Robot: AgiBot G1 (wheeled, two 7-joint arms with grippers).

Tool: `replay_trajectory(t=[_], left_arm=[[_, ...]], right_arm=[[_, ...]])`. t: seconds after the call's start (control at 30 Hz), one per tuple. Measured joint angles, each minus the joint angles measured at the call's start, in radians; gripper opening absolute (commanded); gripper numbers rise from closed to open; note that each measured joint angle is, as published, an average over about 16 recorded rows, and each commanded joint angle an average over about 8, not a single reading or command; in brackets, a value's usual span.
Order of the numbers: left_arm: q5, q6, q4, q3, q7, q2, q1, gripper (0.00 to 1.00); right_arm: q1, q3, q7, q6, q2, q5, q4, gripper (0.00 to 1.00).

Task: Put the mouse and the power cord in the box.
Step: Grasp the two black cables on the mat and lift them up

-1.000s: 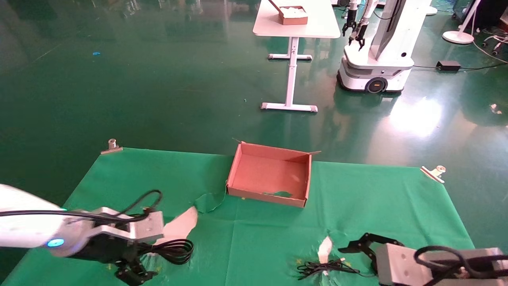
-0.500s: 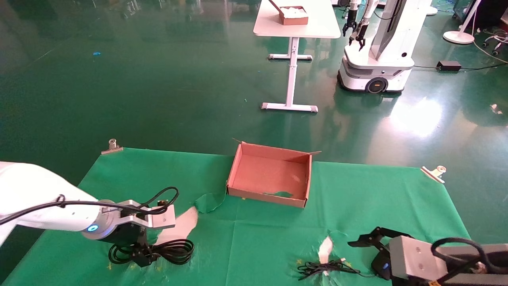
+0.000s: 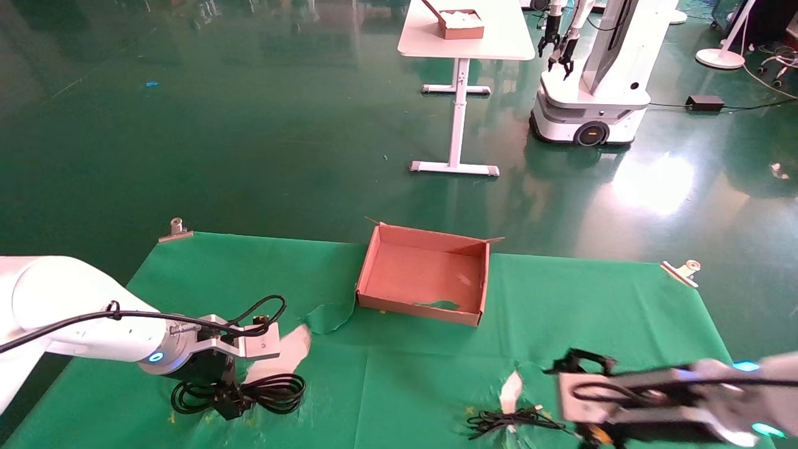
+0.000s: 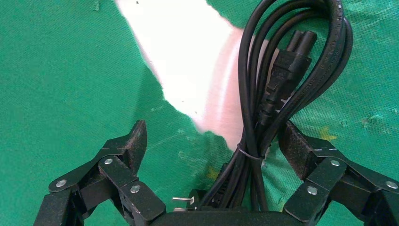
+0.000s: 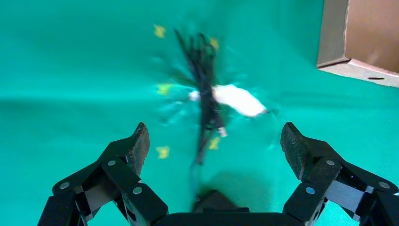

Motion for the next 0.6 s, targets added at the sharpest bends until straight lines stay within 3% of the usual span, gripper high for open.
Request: replay_trajectory(t=[0.17, 0.4, 0.43, 0.57, 0.6], left_arm=[[-0.004, -0.005, 0.023, -0.001, 0.015, 0.007, -0.006, 1.00], [-0.007, -0.009, 0.043, -0.002, 0.028, 0.013, -0.012, 0.99], [-0.007, -0.009, 0.046, -0.002, 0.029, 0.014, -0.012, 0.90], [-0.008, -0.011, 0.054, -0.002, 0.034, 0.016, -0.014, 0.40], [-0.008, -0.011, 0.055, -0.002, 0.034, 0.016, -0.015, 0.28]], right_arm=[[0.063, -0.052, -0.008, 0.024, -0.118, -0.105, -0.138, 1.00], [0.121, -0.096, -0.043, 0.053, -0.239, -0.174, -0.324, 1.00], [0.126, -0.101, -0.047, 0.058, -0.251, -0.181, -0.345, 1.00], [0.139, -0.113, -0.058, 0.073, -0.287, -0.201, -0.407, 1.00], [0.141, -0.116, -0.060, 0.076, -0.292, -0.205, -0.417, 0.89]])
